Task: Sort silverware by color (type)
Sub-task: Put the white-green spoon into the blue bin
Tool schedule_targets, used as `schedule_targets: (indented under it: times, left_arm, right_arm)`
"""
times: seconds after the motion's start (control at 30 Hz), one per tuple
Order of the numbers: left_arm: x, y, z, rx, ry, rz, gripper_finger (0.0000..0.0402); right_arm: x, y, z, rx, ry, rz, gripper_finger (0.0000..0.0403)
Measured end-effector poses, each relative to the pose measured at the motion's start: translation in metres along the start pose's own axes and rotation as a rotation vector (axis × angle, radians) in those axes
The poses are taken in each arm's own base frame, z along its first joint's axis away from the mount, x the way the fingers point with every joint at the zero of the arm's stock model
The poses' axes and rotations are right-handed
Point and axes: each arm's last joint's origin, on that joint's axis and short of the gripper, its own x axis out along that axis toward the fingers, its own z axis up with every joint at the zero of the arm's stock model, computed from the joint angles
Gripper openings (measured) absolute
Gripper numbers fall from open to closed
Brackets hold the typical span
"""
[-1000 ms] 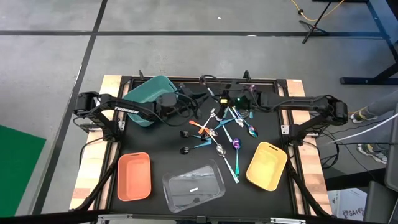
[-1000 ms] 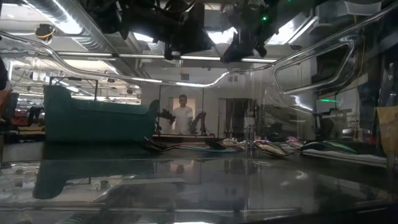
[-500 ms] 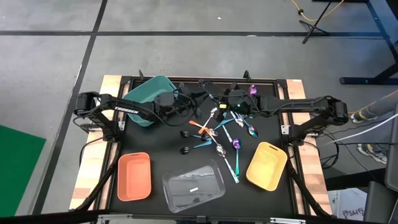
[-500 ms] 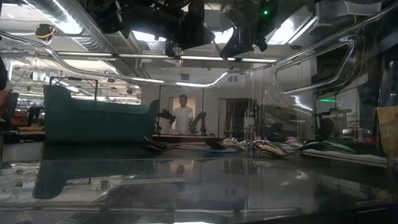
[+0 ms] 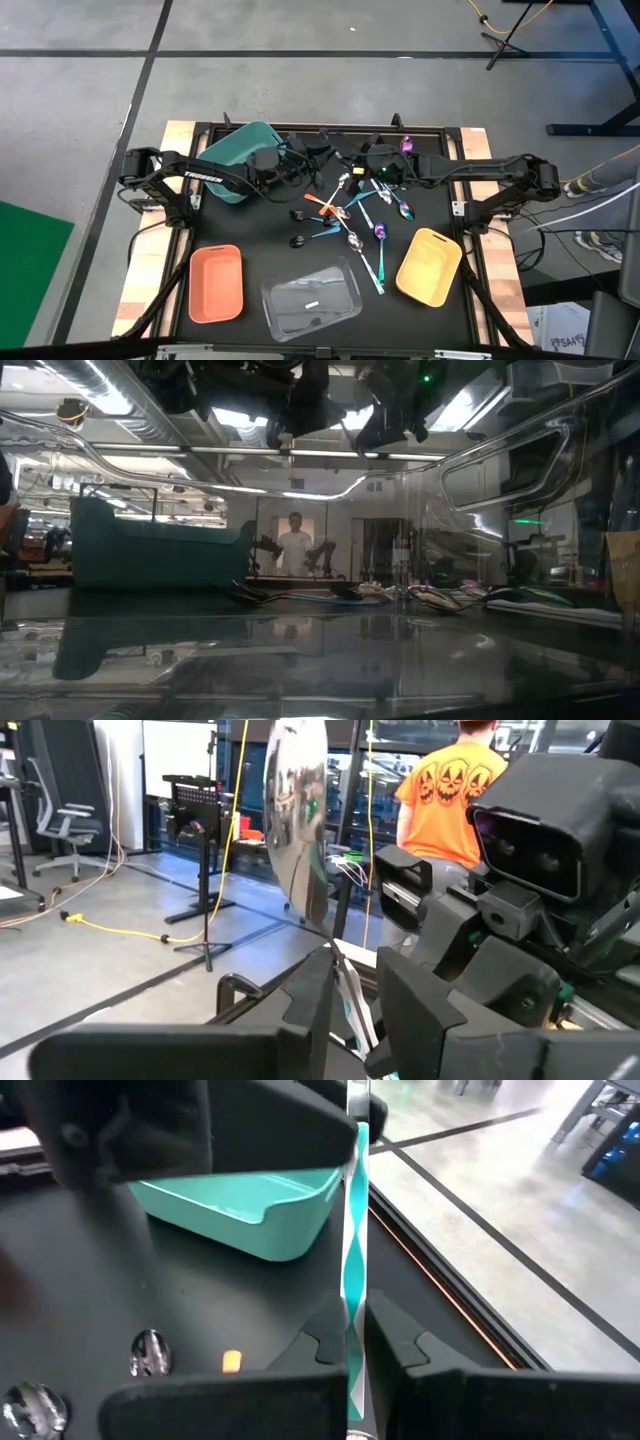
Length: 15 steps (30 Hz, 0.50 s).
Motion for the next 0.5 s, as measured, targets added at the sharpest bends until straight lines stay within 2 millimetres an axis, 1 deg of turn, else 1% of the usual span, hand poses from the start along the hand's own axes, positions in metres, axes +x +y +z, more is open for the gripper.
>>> schedule_targets:
  times: [0.3,0.5]
  left_arm:
    - [0.0,0.0,0.0001,0.0,-0.001,-0.001,0.0076]
    - [0.0,0.0,0.0001,0.0,-0.001,-0.001,0.0076]
  right_arm:
    - [-0.0001,0.0018,0.0006,0.003,-0.002,0.061,0.0001]
    - [-0.0001,0.0018,0.0006,0.003,-0.002,0.061,0.0001]
